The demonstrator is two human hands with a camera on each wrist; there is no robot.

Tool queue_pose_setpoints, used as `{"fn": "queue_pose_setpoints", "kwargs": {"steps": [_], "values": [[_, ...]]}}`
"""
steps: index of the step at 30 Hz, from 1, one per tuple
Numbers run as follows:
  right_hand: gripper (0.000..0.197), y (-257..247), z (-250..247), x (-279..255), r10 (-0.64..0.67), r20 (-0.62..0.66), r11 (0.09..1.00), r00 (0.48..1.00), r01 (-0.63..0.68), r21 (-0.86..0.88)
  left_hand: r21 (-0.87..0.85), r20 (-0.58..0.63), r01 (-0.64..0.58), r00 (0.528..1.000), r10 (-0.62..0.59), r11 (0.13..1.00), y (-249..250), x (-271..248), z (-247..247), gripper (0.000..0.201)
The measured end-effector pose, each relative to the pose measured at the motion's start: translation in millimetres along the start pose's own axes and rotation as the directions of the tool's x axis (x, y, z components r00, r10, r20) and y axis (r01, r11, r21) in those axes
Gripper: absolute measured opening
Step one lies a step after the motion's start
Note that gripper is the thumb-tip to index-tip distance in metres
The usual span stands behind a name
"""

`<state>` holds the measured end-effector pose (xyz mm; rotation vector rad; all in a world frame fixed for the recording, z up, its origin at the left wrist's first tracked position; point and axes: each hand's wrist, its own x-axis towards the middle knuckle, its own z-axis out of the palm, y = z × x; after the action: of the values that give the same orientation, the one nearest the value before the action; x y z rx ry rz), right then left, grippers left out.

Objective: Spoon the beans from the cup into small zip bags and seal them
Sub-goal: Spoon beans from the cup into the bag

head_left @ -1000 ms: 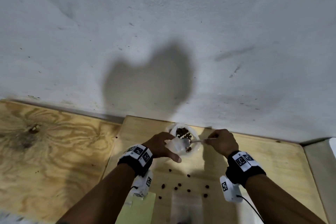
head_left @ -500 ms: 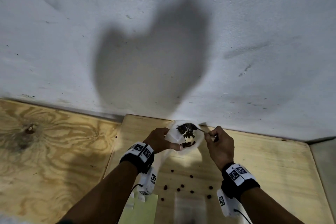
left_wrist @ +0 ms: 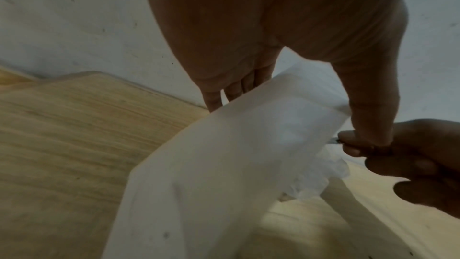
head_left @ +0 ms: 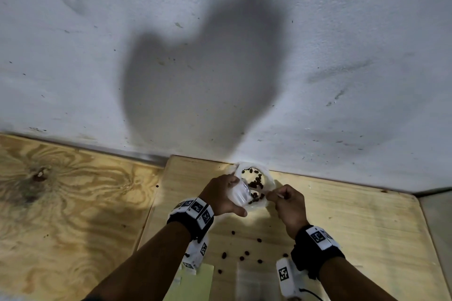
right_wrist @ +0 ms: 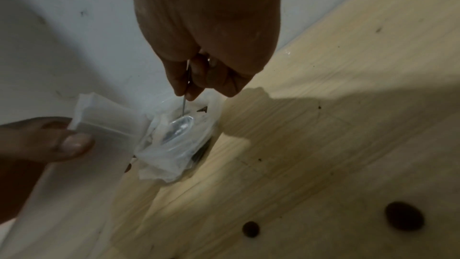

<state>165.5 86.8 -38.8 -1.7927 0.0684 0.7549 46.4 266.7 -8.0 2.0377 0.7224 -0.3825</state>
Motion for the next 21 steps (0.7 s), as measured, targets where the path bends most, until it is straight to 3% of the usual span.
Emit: {"fn": "queue_pose_setpoints", "kwargs": {"steps": [3, 8, 11, 21], "values": [[0.019, -5.0, -4.0, 1.0, 0.083, -0.024, 0.995, 0.996, -0.081, 0.065, -0.019, -0.012, -0.024, 1.000, 0.023, 1.000, 0.3, -2.9, 1.9, 0.104], [0.020, -11.7, -30.7, 0.7, 0.085, -0.031, 0.992, 0.996, -0.082, 0.092, -0.004, -0.035, -0.021, 0.999, 0.021, 1.000, -2.6, -5.4, 0.1, 0.102], [0.026, -20.0, -49.3, -4.0, 0.054, -0.014, 0.992, 0.998, -0.052, 0.113, 0.011, -0.050, -0.010, 0.999, 0.010, 1.000, -3.9, -5.5, 0.0, 0.101], [0.017, -39.3, -66.1, -25.4, -0.156, 0.121, 0.984, 0.980, 0.143, 0.107, -0.023, -0.103, -0.016, 0.995, 0.013, 1.000, 3.3, -8.7, 7.6, 0.102]]}}
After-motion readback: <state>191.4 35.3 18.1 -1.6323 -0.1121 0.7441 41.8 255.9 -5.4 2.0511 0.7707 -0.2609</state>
